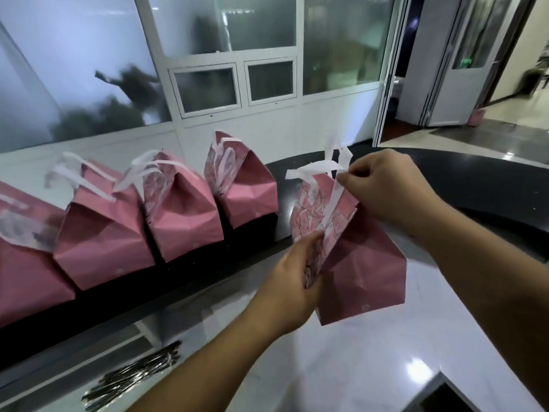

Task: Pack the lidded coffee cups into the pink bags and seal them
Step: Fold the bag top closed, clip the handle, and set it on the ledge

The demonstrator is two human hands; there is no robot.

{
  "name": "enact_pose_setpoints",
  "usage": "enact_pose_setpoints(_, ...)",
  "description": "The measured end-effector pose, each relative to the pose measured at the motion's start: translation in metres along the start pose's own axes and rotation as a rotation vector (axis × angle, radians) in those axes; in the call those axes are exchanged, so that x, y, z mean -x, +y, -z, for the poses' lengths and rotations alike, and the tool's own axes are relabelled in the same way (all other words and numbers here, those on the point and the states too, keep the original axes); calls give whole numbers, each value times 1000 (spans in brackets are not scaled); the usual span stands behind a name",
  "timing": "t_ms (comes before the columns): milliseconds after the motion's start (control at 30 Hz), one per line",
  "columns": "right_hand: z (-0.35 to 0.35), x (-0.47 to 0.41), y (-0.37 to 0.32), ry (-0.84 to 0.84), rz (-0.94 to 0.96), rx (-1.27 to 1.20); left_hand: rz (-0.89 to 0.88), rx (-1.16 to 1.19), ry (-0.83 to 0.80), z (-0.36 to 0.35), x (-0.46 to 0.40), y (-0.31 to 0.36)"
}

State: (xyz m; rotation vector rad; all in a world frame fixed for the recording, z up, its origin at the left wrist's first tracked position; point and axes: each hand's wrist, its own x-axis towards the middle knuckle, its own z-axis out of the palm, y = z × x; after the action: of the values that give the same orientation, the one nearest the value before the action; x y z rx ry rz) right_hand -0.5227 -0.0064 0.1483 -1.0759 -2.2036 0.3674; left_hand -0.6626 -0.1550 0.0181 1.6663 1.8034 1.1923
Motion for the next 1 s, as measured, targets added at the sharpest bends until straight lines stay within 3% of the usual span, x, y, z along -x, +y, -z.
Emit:
enact_pose_setpoints(267, 15, -105, 50, 5, 114, -79, 59, 26, 99, -15, -109, 19)
enact_pose_setpoints(500, -18, -189, 79, -30, 167, -183, 209, -43, 208, -23, -186, 20)
enact_pose_setpoints(1000, -132, -303, 95, -61, 203, -308, 492, -471, 323, 0, -304, -23)
